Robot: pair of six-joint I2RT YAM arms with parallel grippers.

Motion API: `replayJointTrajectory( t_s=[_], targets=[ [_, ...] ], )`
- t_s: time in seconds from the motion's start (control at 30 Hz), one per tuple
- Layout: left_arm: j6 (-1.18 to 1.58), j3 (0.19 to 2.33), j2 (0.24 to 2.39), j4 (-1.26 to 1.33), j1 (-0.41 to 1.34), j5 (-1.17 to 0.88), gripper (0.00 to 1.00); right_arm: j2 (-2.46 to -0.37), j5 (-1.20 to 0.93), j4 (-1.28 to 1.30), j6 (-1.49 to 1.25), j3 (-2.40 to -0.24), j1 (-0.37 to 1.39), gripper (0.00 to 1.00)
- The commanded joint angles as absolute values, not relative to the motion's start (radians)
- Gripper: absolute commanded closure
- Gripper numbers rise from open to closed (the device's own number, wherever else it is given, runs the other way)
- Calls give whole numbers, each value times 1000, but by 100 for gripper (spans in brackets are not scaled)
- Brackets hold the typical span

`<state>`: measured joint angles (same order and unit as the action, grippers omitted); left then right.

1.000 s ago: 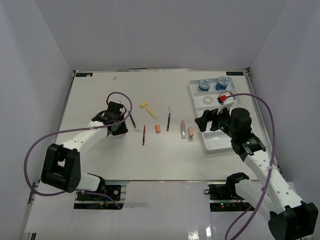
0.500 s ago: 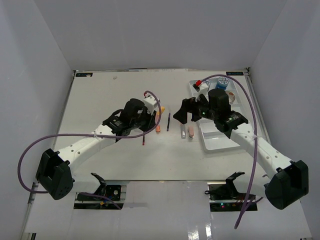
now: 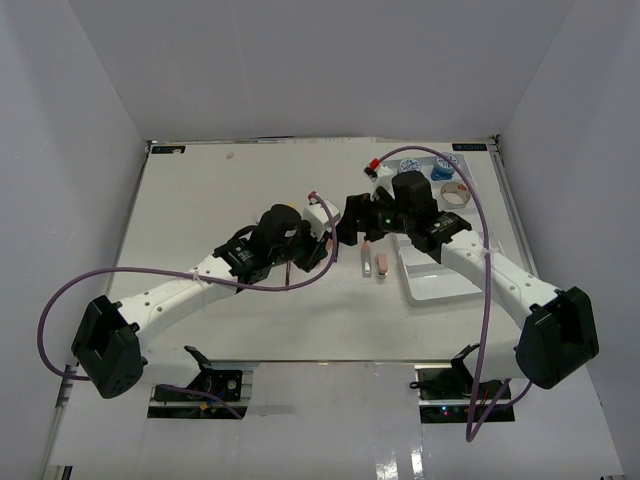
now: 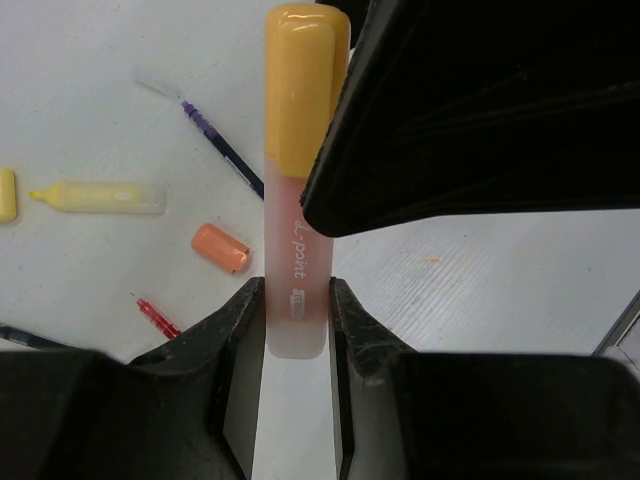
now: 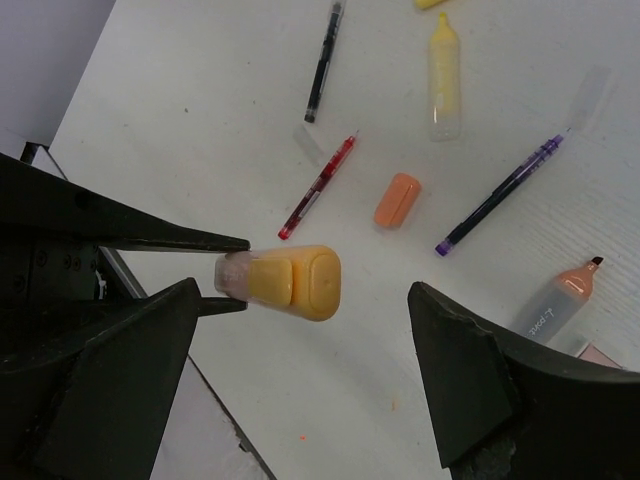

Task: Sort the stationery into containers
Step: Pick up the pen from the center of the board.

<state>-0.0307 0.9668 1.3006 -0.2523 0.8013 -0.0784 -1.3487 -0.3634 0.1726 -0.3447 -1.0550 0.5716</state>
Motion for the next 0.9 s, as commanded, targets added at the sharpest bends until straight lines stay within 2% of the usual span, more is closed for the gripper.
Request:
replayJointTrajectory(
  t_s=[0.0,0.43,0.63,0.73,0.77,0.87],
  targets=[
    [-54,956,1255,-209,808,-91,89,-1361,-397,127,-374,-1092,577,10],
    [-71,922,1232,-170,816,-124,88,-1367,-445,52,-413,-1062,577,51],
    [-58,911,1221,-150,818,-109,81,-1358,-440,37,-419,-1039,577,80],
    [-43,908,1224,-146,816,-89,63,-1351,-420,37,-414,-1023,577,86],
    [-38,910,1227,-144,816,-80,46,-1347,-411,40,-413,-1014,575,88],
    [-15,913,1236,-147,816,-38,24,-1327,-367,46,-400,-991,560,90]
  ],
)
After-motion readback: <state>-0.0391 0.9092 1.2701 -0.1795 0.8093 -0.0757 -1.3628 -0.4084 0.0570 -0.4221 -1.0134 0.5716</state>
